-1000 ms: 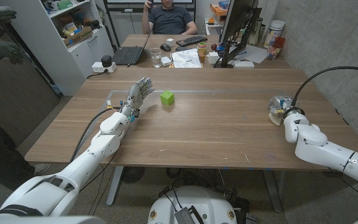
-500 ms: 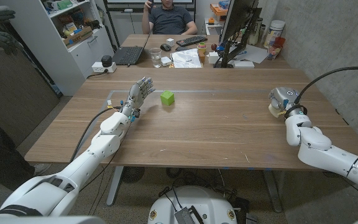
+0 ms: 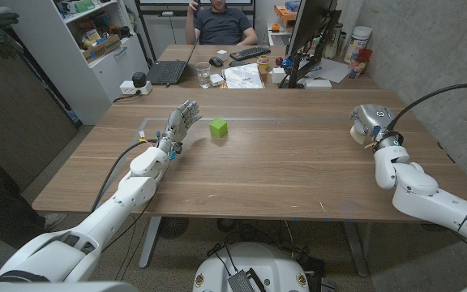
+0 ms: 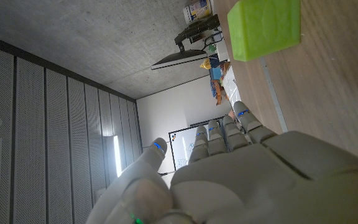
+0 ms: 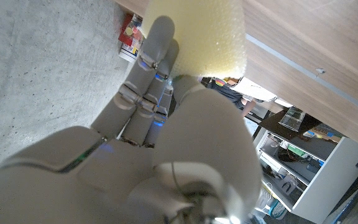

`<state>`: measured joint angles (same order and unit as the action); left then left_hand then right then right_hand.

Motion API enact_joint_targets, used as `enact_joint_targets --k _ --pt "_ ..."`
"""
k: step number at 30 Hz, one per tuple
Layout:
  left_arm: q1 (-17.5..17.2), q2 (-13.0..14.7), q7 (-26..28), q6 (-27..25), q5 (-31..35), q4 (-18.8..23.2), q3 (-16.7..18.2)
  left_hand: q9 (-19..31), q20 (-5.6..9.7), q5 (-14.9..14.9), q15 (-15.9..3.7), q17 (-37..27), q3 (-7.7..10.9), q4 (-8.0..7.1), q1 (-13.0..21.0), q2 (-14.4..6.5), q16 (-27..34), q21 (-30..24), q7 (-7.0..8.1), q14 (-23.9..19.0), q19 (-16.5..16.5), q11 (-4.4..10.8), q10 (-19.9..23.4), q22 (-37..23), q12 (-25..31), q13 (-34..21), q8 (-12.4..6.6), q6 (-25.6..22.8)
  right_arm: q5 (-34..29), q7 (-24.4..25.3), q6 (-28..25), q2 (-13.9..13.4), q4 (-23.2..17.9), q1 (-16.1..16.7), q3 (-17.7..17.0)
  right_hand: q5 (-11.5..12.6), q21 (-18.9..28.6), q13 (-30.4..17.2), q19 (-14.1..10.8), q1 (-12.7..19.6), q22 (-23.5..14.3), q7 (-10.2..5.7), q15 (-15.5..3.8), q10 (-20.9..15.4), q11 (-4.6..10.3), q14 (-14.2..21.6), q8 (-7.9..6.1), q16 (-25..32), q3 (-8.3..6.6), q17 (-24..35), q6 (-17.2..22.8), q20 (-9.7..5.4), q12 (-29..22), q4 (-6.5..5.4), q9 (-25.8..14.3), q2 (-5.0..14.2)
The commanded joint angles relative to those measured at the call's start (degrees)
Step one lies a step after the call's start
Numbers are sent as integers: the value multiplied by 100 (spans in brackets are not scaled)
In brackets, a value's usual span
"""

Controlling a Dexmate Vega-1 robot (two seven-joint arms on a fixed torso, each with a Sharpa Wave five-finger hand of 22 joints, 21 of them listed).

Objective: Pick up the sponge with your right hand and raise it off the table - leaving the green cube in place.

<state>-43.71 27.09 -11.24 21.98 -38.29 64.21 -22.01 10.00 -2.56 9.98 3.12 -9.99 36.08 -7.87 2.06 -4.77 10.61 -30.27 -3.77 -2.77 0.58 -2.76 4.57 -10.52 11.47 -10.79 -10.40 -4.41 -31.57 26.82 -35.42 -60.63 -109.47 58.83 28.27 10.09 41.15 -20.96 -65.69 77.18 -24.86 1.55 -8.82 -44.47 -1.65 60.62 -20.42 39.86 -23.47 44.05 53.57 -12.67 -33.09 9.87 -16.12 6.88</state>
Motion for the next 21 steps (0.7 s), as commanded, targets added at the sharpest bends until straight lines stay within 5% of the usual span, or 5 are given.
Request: enact_joint_targets --k 1,21 --pt "6 -3 19 20 7 -1 9 20 11 21 2 -27 -23 -8 -51 -70 12 8 14 15 14 26 -21 -27 23 -20 -11 11 -145 177 155 24 -131 98 -242 38 79 -688 -8 202 -27 36 -397 -113 -33 208 -30 -42 36 0 93 -4 -712 -10 -39 119" --pt "75 -16 -56 24 -27 -118 22 20 12 26 3 -25 -39 -21 -57 -73 13 24 9 16 17 25 -24 -27 24 -20 -14 7 -322 625 422 23 -520 419 -793 47 246 -675 55 321 -66 34 -390 -129 -35 292 -37 -175 106 41 103 -2 -750 -52 -69 109"
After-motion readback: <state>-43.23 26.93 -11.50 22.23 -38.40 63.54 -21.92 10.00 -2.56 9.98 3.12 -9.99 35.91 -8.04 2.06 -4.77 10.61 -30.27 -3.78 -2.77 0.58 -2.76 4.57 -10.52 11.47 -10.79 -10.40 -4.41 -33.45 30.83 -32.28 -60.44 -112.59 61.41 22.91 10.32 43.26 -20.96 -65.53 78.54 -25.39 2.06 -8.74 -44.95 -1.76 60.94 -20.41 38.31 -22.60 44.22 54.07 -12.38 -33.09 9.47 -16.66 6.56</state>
